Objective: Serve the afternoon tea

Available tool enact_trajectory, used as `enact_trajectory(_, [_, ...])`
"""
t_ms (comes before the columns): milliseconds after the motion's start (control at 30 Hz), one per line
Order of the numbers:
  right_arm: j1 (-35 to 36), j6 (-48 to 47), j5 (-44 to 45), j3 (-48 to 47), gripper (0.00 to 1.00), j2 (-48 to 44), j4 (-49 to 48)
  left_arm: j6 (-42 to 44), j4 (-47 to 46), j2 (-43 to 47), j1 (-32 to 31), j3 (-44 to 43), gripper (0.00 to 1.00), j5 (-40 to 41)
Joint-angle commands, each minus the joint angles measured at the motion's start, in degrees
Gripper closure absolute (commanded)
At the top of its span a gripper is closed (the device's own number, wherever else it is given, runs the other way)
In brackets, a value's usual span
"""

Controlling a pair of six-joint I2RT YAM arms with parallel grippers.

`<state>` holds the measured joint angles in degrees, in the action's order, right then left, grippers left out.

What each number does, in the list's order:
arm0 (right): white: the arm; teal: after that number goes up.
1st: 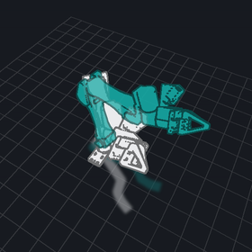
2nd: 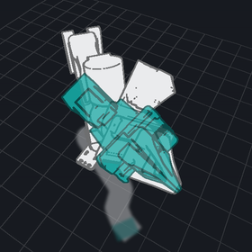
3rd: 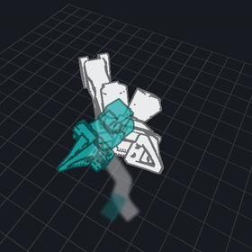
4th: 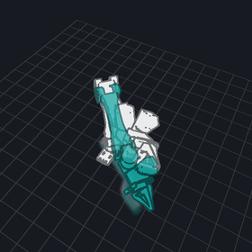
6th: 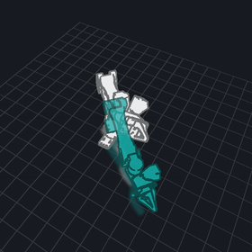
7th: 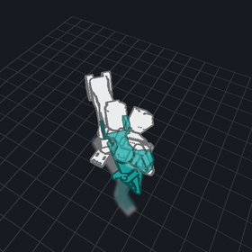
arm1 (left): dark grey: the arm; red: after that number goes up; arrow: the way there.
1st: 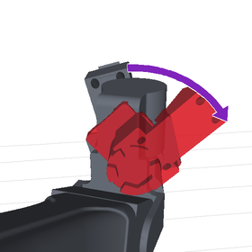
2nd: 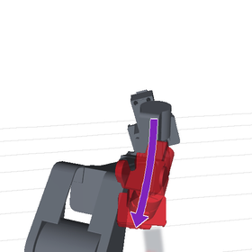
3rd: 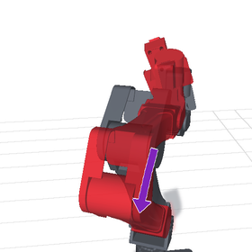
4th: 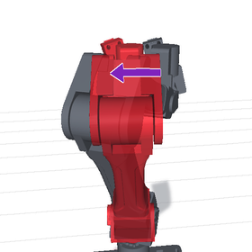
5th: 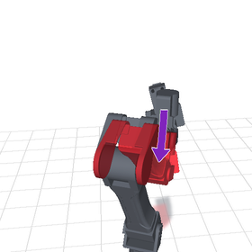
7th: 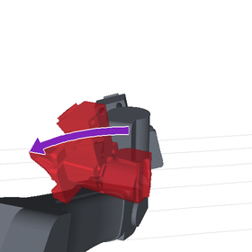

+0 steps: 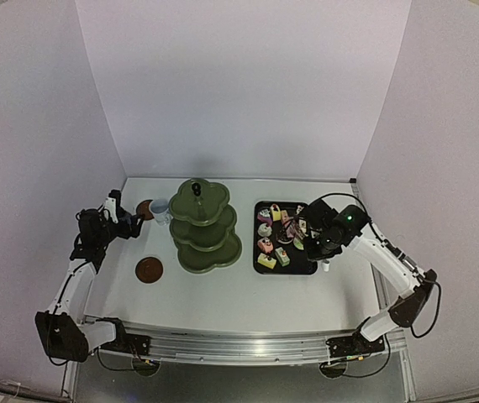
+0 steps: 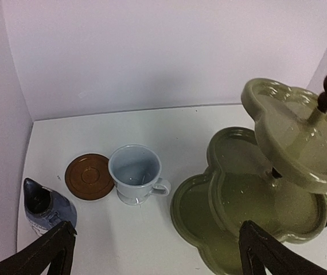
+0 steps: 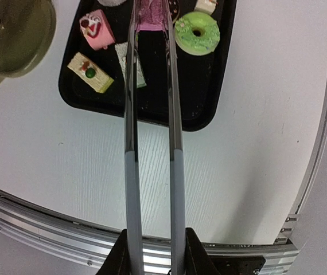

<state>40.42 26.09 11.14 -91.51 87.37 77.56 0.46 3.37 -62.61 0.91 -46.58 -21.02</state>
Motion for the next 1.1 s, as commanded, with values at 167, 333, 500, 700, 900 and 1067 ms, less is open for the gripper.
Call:
enact_trajectory(167, [0.5, -14.6, -1.3, -10.9, 1.00, 10.8, -10.2, 22.8, 13.2, 3.6, -0.7, 2.1, 0.00, -18.3])
enact_trajectory(333, [0.4, -19.0, -4.6, -15.1, 1.00, 17.7, -13.0, 37.3, 25.2, 4.3, -2.6, 2.9, 0.00, -22.8])
enact_trajectory(500, [0.4, -20.0, -8.8, -15.3, 1.00, 20.9, -18.7, 46.5, 27.7, 5.2, -4.8, 5.8, 0.00, -22.0])
enact_trajectory(700, [0.7, -18.8, -12.3, -13.0, 1.00, 23.0, -24.1, 52.7, 27.9, 4.4, -6.7, 7.6, 0.00, -21.4])
enact_trajectory(900, [1.6, -18.0, -13.7, -14.0, 1.00, 25.8, -27.0, 52.4, 26.2, 1.7, -7.1, 7.1, 0.00, -21.6])
enact_trajectory(1067, [2.5, -17.7, -14.2, -15.0, 1.00, 28.0, -27.8, 52.8, 25.5, 1.7, -7.5, 7.8, 0.00, -21.6])
